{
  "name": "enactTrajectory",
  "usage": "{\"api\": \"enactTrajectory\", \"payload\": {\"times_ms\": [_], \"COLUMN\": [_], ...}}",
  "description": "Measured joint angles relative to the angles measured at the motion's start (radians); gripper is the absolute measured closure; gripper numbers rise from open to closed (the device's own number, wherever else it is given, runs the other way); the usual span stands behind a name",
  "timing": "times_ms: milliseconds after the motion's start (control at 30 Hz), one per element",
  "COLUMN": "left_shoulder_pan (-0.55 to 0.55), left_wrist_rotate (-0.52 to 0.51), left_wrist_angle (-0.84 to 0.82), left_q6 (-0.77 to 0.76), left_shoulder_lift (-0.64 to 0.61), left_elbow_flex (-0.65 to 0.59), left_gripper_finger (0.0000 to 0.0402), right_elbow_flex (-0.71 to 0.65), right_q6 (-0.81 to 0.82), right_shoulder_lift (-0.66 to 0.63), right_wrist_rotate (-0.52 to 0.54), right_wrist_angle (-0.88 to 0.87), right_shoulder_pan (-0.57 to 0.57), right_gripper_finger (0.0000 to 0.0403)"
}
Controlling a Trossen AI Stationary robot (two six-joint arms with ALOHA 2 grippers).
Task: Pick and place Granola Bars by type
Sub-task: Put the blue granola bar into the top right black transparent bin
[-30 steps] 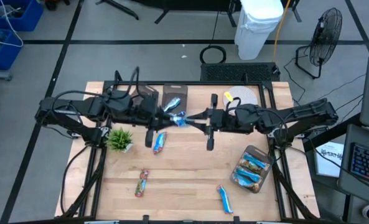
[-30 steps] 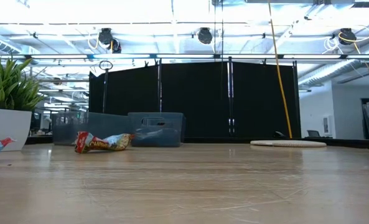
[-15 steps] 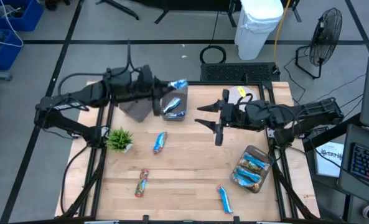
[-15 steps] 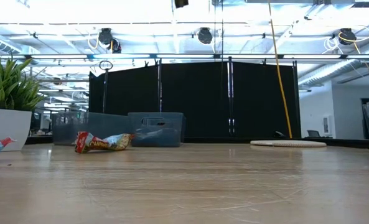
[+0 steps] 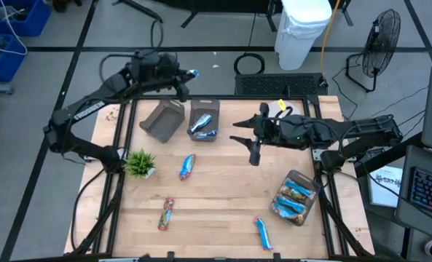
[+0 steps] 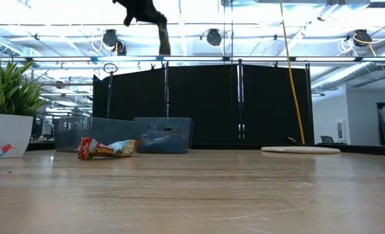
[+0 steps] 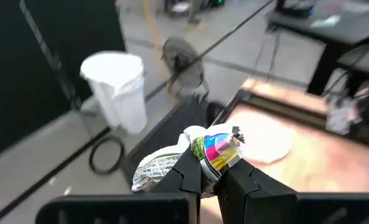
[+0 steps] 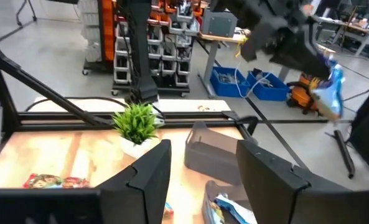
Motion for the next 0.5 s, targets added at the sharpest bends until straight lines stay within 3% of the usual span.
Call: {"api": "enactTrajectory", "payload": {"times_ms": [200, 500], "left_shoulder_pan": [0.098, 0.11], "left_wrist_rotate": [0.094, 0.168], "left_wrist_angle": [-0.058, -0.116], "left_q6": [-0.012, -0.031], "left_shoulder_lift": [0.088, 0.234], "left_elbow_flex": [0.0, 0.0], "left_gripper_finger": [0.0376, 0.0376], "right_elbow_flex": [0.0, -0.026], "right_q6": [-0.021, -0.026], "right_shoulder_lift": [0.0, 0.003], "right_wrist_rotate": [0.0, 0.001], "right_wrist_angle": [-0.008, -0.001], "right_shoulder_pan": [-0.019, -0.05], "right_gripper_finger": [0.023, 0.0229]}}
